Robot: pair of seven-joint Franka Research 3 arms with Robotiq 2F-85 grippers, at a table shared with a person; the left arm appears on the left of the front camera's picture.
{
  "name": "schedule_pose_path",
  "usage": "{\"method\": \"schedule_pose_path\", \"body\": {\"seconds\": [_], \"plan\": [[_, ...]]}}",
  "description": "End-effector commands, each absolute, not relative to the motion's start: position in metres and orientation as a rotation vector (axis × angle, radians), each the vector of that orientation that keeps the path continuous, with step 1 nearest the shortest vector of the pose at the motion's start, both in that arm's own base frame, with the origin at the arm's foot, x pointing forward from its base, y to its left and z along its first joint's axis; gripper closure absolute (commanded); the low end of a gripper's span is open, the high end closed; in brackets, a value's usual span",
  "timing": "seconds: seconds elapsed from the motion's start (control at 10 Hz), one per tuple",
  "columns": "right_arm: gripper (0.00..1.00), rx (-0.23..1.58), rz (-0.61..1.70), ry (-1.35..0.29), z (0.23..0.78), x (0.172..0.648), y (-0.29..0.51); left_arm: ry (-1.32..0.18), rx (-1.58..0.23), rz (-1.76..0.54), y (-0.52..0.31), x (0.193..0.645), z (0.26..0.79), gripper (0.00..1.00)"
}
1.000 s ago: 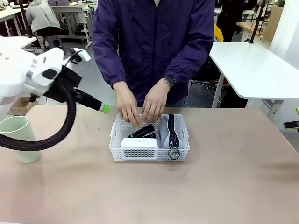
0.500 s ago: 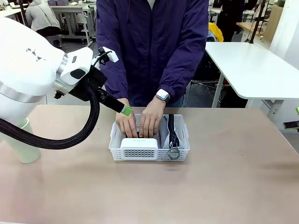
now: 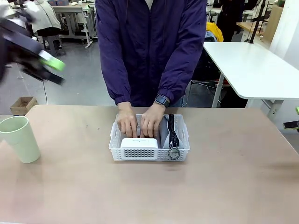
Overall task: Efficiently arrange items inside the basket to fit them all.
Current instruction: Pick up the Stapler and place it inside the Organizing basket, then pick up the Reusable plastic cup and place it inside the Organizing basket.
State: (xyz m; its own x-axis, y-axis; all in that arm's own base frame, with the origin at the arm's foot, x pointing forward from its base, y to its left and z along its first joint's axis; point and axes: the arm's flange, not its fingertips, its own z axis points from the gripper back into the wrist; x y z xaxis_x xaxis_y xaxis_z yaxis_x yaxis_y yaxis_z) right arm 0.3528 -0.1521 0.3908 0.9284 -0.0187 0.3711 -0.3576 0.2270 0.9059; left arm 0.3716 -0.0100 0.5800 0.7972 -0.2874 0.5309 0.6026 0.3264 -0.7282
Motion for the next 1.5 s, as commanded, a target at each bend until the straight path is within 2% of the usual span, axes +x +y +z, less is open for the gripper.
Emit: {"method": "schedule_pose_path", "body": {"seconds": [0.0,0.2,0.3,0.4,0.5,0.6,0.7,1.4], "plan": [[0.0,1.329,0.252,-0.337,0.392,0.35,-0.152,-0.379,-1.267,-0.436,0.043,0.387,0.57,0.0],[0.0,1.329,0.252,-0.337,0.392,0.35,-0.152,-0.485,-1.406,-0.258,0.133,0.373,0.547,0.0],[0.0,1.329,0.252,-0.337,0.392,0.35,-0.152,-0.457,-1.548,-0.268,0.174,0.362,0.525,0.0],[0.0,1.329,0.252,-0.337,0.392,0.35,-0.152,-0.505,-1.616,-0.231,0.206,0.352,0.497,0.0],[0.0,1.329,0.252,-0.337,0.392,0.35,-0.152,-0.487,-1.679,-0.141,0.227,0.342,0.469,0.0],[0.0,1.329,0.252,-0.337,0.392,0.35,-0.152,-0.493,-1.694,0.021,0.232,0.34,0.451,0.0],[0.0,1.329,0.252,-0.337,0.392,0.35,-0.152,-0.491,-1.588,-0.165,0.216,0.334,0.487,0.0],[0.0,1.329,0.252,-0.337,0.392,0.35,-0.152,-0.491,-1.588,-0.165,0.216,0.334,0.487,0.0]]}}
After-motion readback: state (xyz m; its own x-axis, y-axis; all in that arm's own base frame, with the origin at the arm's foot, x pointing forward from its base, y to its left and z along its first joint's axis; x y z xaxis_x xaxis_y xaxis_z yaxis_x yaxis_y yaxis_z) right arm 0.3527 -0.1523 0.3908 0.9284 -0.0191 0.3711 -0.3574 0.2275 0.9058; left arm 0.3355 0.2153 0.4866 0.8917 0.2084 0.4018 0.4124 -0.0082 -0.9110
